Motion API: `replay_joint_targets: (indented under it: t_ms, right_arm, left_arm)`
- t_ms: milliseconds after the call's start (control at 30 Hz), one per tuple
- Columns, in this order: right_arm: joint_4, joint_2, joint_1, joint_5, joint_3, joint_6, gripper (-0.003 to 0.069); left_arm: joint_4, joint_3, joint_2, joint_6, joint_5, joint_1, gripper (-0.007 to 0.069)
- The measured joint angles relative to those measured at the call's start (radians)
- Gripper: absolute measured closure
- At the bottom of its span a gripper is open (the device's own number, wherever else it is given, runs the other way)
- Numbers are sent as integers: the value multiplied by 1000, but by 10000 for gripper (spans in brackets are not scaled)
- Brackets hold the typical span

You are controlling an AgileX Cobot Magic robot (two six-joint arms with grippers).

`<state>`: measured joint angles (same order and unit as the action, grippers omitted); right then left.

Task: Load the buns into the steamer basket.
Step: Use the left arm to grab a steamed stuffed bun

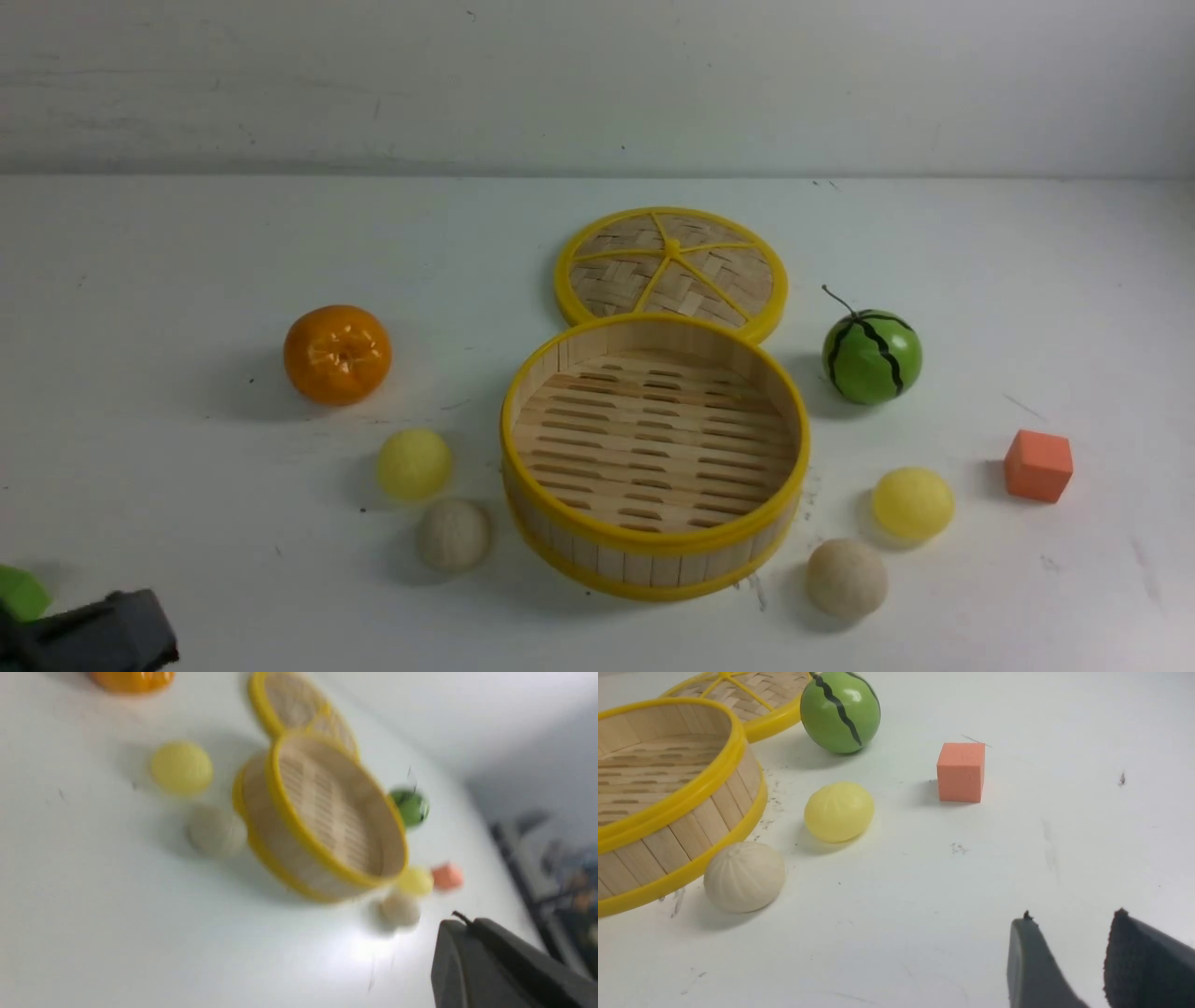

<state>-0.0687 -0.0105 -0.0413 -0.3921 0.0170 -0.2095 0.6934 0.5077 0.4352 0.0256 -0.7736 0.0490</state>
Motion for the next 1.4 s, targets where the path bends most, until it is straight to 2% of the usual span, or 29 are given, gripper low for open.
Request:
replay_joint_targets:
  t_ms: [67,100,167,333,400,567,667,867,1000,1133,1167,1400]
  right_arm:
    - [0,0,0,0,0,0,419]
    - [0,0,0,0,0,0,419]
    - [0,0,0,0,0,0,419]
    - [0,0,0,0,0,0,419]
    - [0,0,0,0,0,0,419]
    - [0,0,0,0,0,0,418]
    - [0,0,0,0,0,-4,419]
    - [0,0,0,0,0,-7,419]
    - [0,0,0,0,0,-7,419]
    - [0,0,0,0,0,-7,419]
    - [0,0,0,0,0,-7,419]
    - [0,0,0,0,0,-7,419]
  left_arm:
    - [-15,84,171,-100,-117,0,638]
    - [-17,91,171,-100,-123,0,638]
    - [-39,166,364,-169,-149,0,638]
    - [-81,314,681,-216,-153,18,638]
    - [-107,356,755,-216,-154,52,638]
    - [-297,513,969,-97,-143,272,638]
    - [-405,615,1064,-19,-142,312,638]
    - [-550,769,1228,36,-121,297,638]
    - [-576,836,1315,47,-98,266,635]
    - [-584,883,1399,46,-89,228,575]
    - [-602,892,1430,39,-81,219,536]
    - [-608,896,1493,30,-18,219,428]
